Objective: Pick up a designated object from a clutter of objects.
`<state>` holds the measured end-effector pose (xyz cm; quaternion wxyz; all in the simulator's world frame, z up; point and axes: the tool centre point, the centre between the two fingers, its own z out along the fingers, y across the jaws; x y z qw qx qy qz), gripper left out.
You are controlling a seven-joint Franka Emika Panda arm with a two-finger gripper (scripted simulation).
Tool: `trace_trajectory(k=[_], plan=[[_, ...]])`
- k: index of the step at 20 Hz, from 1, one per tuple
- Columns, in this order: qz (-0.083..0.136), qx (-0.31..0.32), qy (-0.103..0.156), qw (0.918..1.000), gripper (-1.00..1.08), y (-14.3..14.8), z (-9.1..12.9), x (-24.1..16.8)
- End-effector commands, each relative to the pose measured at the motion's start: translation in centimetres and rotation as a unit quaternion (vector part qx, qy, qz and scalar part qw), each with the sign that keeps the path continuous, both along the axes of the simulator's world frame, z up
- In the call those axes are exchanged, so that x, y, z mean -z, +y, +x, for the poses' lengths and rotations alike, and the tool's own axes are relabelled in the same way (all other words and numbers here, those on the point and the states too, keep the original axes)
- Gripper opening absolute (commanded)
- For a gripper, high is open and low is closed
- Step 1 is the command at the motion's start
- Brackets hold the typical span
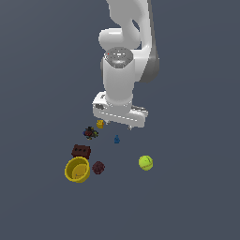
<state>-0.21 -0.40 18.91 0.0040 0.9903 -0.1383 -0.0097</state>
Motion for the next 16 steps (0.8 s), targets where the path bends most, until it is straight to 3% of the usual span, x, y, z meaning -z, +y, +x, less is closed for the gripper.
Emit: trace_trajectory(k=[1, 8, 16], plan=[[0.001, 0.035, -0.003, 0.9994, 1.0, -0.3, -0.3, 2.3], [0.002, 0.109, -0.007, 0.994, 1.0, -0.9, -1.5, 7.0], [0.001, 0.15, -0.01, 0.9886, 1.0, -1.4, -2.4, 9.5]])
